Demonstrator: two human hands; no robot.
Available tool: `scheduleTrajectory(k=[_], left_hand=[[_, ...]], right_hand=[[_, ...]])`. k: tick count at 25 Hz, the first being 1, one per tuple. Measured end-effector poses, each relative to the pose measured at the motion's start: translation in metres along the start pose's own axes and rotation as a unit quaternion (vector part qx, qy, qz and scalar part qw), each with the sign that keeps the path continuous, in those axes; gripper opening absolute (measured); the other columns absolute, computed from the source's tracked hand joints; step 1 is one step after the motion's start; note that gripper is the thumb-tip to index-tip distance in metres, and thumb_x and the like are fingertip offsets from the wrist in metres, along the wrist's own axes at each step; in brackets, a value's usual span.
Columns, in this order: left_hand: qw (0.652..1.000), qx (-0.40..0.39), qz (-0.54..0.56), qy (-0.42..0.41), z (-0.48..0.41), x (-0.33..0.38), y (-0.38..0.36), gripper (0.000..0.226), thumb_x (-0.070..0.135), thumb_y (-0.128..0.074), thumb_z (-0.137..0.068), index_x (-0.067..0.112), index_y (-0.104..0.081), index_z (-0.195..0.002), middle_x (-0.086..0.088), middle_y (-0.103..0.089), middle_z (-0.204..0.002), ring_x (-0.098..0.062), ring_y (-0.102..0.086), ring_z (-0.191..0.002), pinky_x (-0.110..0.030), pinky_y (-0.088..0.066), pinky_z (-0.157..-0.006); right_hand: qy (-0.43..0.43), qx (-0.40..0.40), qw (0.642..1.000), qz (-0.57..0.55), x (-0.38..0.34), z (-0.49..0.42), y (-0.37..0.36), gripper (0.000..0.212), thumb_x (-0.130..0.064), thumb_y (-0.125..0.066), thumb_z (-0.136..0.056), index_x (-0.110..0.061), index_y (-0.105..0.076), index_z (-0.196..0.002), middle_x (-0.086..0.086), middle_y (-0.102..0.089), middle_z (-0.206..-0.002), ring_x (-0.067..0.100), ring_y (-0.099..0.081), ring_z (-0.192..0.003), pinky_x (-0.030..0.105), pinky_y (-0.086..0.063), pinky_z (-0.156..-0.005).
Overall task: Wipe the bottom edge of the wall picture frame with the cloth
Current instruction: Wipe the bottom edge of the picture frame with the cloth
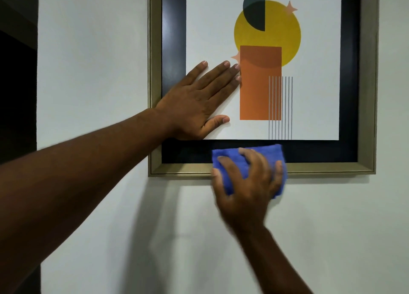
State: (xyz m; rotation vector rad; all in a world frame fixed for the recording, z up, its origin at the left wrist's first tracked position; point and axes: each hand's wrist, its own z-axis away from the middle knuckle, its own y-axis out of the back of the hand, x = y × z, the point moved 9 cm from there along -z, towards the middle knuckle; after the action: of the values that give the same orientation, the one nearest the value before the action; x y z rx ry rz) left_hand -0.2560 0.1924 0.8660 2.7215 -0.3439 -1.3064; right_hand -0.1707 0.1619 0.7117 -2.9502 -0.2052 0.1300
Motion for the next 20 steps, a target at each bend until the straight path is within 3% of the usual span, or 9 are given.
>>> scheduleTrajectory(k=[3,6,12,17,20], left_hand=[[1.000,-0.003,-0.011,0.013,-0.001,0.000,-0.001,0.078,0.060,-0.016,-0.094,0.011,-0.001,-0.154,-0.011,-0.003,-0.165,-0.026,-0.001,-0.152,-0.051,-0.008,-0.124],[1.000,-0.008,-0.015,0.026,-0.001,0.002,-0.002,0.077,0.058,-0.016,-0.094,0.011,0.000,-0.154,-0.011,-0.002,-0.165,-0.026,0.000,-0.152,-0.051,-0.008,-0.124],[0.998,-0.007,0.008,0.064,-0.004,0.001,-0.001,0.074,0.053,-0.015,-0.094,0.014,0.001,-0.154,-0.007,-0.001,-0.165,-0.022,0.002,-0.152,-0.053,-0.008,-0.123],[0.998,-0.008,-0.005,0.063,-0.002,-0.001,-0.006,0.073,0.053,-0.016,-0.094,0.015,-0.001,-0.154,-0.006,-0.002,-0.165,-0.022,0.000,-0.152,-0.051,-0.008,-0.123],[0.998,-0.024,-0.011,0.065,-0.002,-0.001,-0.007,0.074,0.054,-0.016,-0.094,0.015,0.002,-0.154,-0.006,0.001,-0.165,-0.021,0.002,-0.152,-0.051,-0.006,-0.123]], right_hand=[[-0.073,0.044,0.996,0.028,0.046,-0.006,0.011,0.028,-0.043,-0.053,-0.094,-0.022,-0.068,-0.102,0.015,-0.064,-0.119,0.032,-0.053,-0.120,0.063,-0.023,-0.114],[-0.147,0.034,0.988,0.020,0.034,-0.005,0.006,0.029,-0.045,-0.052,-0.093,-0.022,-0.068,-0.101,0.015,-0.063,-0.121,0.034,-0.052,-0.122,0.062,-0.019,-0.115],[0.014,-0.109,0.993,-0.031,-0.081,0.001,-0.024,0.043,-0.054,-0.044,-0.094,-0.026,-0.056,-0.124,0.012,-0.053,-0.137,0.031,-0.041,-0.134,0.049,-0.009,-0.122],[0.124,-0.154,0.980,-0.013,-0.064,0.005,-0.025,0.057,-0.061,-0.040,-0.093,-0.028,-0.040,-0.140,0.006,-0.040,-0.149,0.025,-0.031,-0.143,0.046,-0.003,-0.124],[0.114,-0.153,0.982,0.006,-0.023,0.000,-0.019,0.060,-0.063,-0.040,-0.093,-0.031,-0.037,-0.143,0.007,-0.039,-0.151,0.026,-0.031,-0.143,0.047,-0.003,-0.124]])
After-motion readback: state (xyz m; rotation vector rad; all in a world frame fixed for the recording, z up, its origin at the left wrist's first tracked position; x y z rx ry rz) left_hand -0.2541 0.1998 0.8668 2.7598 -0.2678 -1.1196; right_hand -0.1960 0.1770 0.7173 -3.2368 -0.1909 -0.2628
